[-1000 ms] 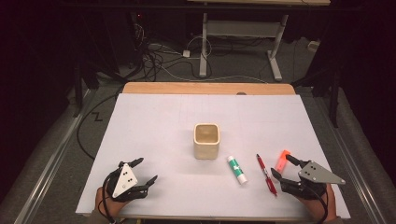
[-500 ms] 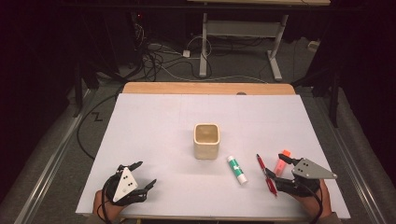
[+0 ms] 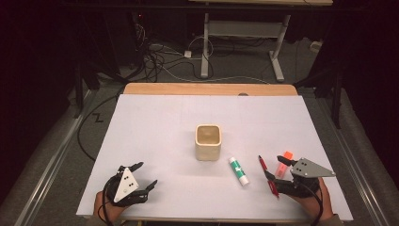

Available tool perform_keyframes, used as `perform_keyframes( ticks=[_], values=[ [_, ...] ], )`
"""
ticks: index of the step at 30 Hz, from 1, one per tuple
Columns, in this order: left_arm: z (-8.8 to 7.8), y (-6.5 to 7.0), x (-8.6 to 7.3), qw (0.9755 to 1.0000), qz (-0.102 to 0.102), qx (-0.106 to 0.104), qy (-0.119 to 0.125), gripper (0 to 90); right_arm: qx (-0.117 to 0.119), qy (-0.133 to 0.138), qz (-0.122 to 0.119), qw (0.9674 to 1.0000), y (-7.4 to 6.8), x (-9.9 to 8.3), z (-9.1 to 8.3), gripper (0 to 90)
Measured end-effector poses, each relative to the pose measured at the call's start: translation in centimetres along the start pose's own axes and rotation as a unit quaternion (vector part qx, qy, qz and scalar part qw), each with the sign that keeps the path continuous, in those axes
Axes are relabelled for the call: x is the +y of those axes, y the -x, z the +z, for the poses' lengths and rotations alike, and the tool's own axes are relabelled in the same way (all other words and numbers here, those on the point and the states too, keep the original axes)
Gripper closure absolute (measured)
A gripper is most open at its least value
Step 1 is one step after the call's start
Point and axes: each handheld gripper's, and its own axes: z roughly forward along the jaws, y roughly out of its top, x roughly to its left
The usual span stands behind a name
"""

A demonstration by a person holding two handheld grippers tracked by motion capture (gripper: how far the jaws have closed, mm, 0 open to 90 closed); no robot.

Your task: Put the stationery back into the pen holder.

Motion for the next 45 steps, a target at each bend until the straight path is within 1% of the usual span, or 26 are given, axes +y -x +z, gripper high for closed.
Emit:
perform_keyframes(
  ticks=[2,4,6,8,11,13,16,20,23,25,27,29,30,31,32,33,34,35,36,37,38,39,40,42,43,45],
  values=[
    [0.0,0.0,-0.1,1.0,0.001,0.001,0.002,24.5,-0.006,-0.005,0.007,0.9999,0.1,0.2,0.0,30.7],
    [-0.1,-0.1,-0.1,1.0,-0.003,0.003,0.009,24.5,-0.008,-0.009,0.014,0.9998,0.2,0.4,-0.1,30.9],
    [0.0,-0.2,-0.1,1.0,-0.004,0.003,0.004,24.5,-0.012,-0.018,0.021,0.9996,0.4,0.7,-0.2,31.7],
    [0.2,-0.3,-0.1,1.0,-0.005,0.003,0.005,24.5,-0.006,-0.02,0.035,0.9992,0.6,1.0,-0.4,32.1],
    [0.3,-0.2,0.1,1.0,0.0,0.0,0.004,24.5,-0.004,-0.03,0.044,0.9986,0.4,1.7,-0.3,32.3],
    [0.4,-0.1,0.1,1.0,0.0,-0.001,0.005,24.5,-0.001,-0.047,0.052,0.9976,0.3,2.3,-0.1,33.0],
    [0.4,-0.1,0.2,1.0,-0.002,-0.002,0.007,24.5,0.008,-0.078,0.053,0.9956,-0.1,3.6,0.4,36.5],
    [0.2,-0.2,0.2,0.9999,-0.005,0.0,0.01,24.5,0.019,-0.11,0.056,0.9922,-0.7,5.7,1.4,36.8],
    [0.1,-0.3,0.2,0.9999,-0.007,-0.001,0.011,24.5,0.031,-0.137,0.052,0.9887,-1.5,7.1,2.6,36.7],
    [0.1,-0.3,0.2,0.9999,-0.007,-0.003,0.011,24.5,0.042,-0.159,0.052,0.985,-2.1,7.7,3.7,36.1],
    [0.1,-0.3,0.1,0.9999,-0.007,-0.003,0.01,24.5,0.054,-0.184,0.045,0.9804,-2.8,8.2,4.9,35.4],
    [0.0,-0.3,0.1,0.9999,-0.01,-0.004,0.01,24.5,0.061,-0.209,0.039,0.9752,-3.3,8.5,6.2,35.2],
    [0.0,-0.3,0.1,0.9999,-0.011,-0.004,0.011,24.5,0.067,-0.222,0.046,0.9718,-3.5,8.6,6.7,35.2],
    [0.0,-0.3,0.1,0.9999,-0.011,-0.005,0.011,24.5,0.074,-0.232,0.045,0.969,-3.6,8.6,7.4,35.2],
    [0.0,-0.3,0.1,0.9999,-0.011,-0.006,0.011,24.5,0.07,-0.244,0.042,0.9663,-3.8,8.7,7.9,35.2],
    [0.0,-0.2,0.1,0.9999,-0.011,-0.007,0.011,24.5,0.069,-0.251,0.039,0.9646,-3.9,8.8,8.4,35.2],
    [0.0,-0.2,0.1,0.9999,-0.011,-0.008,0.011,24.5,0.073,-0.258,0.045,0.9624,-4.0,8.8,8.8,35.4],
    [0.1,-0.2,0.1,0.9999,-0.009,-0.008,0.011,24.5,0.073,-0.268,0.043,0.9599,-4.1,8.9,9.3,35.4],
    [0.1,-0.2,0.1,0.9999,-0.009,-0.009,0.011,24.5,0.071,-0.272,0.044,0.9587,-4.2,9.0,9.5,35.6],
    [0.1,-0.2,0.1,0.9998,-0.01,-0.01,0.011,24.5,0.077,-0.277,0.043,0.9567,-4.3,9.0,9.8,36.0],
    [0.1,-0.2,0.1,0.9998,-0.01,-0.01,0.011,24.5,0.075,-0.286,0.041,0.9544,-4.4,9.1,10.1,36.1],
    [0.1,-0.2,0.1,0.9999,-0.009,-0.01,0.01,24.5,0.072,-0.289,0.031,0.9541,-4.3,9.1,10.5,37.1],
    [0.1,-0.2,0.1,0.9998,-0.01,-0.011,0.011,24.5,0.067,-0.297,0.039,0.9517,-4.5,9.1,10.8,37.7],
    [0.1,-0.2,0.1,0.9998,-0.011,-0.012,0.011,24.5,0.067,-0.31,0.039,0.9475,-4.4,9.0,11.5,38.1],
    [0.1,-0.2,0.1,0.9998,-0.009,-0.011,0.011,24.5,0.063,-0.314,0.04,0.9466,-4.5,8.9,11.8,39.4],
    [0.0,-0.2,0.1,0.9998,-0.01,-0.011,0.011,24.5,0.06,-0.326,0.04,0.9426,-4.4,8.7,12.4,41.1]
  ],
)
